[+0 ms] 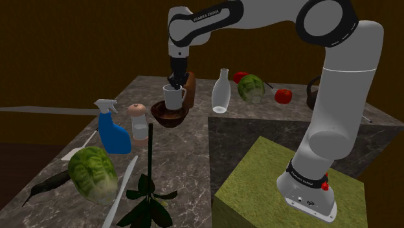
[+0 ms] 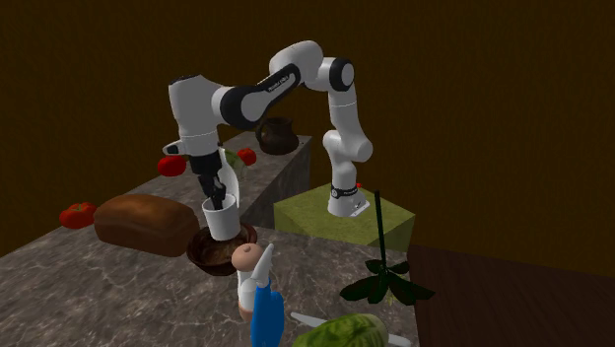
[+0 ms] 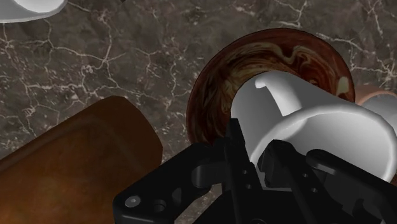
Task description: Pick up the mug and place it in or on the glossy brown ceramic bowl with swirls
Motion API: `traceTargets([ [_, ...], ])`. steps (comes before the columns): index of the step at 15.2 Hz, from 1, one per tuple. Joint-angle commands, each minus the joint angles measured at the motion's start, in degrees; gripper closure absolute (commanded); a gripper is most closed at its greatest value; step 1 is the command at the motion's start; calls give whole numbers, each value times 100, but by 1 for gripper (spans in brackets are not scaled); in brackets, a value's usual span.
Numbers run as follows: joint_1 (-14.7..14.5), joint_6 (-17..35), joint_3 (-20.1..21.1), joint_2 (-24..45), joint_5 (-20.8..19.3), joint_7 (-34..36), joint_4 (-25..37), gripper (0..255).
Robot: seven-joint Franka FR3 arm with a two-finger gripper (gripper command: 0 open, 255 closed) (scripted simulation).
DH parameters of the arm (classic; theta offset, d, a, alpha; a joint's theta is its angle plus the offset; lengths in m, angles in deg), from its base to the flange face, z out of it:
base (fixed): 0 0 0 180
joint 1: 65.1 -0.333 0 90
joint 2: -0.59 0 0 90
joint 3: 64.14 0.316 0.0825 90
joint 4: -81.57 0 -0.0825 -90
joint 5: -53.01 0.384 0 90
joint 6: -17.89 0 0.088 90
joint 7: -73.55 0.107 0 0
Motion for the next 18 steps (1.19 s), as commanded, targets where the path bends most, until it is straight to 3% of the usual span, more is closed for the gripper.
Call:
traceTargets([
  [1, 2, 38, -1, -6, 1, -4, -38, 255],
  [7, 2, 38, -1, -6, 1, -4, -38, 255],
  [8, 2, 38, -1, -6, 2, -5, -38, 0],
  [13, 2, 38, -1, -6, 2, -5, -38, 0],
  [18, 23, -669, -12, -78, 2, -3, 596, 0],
])
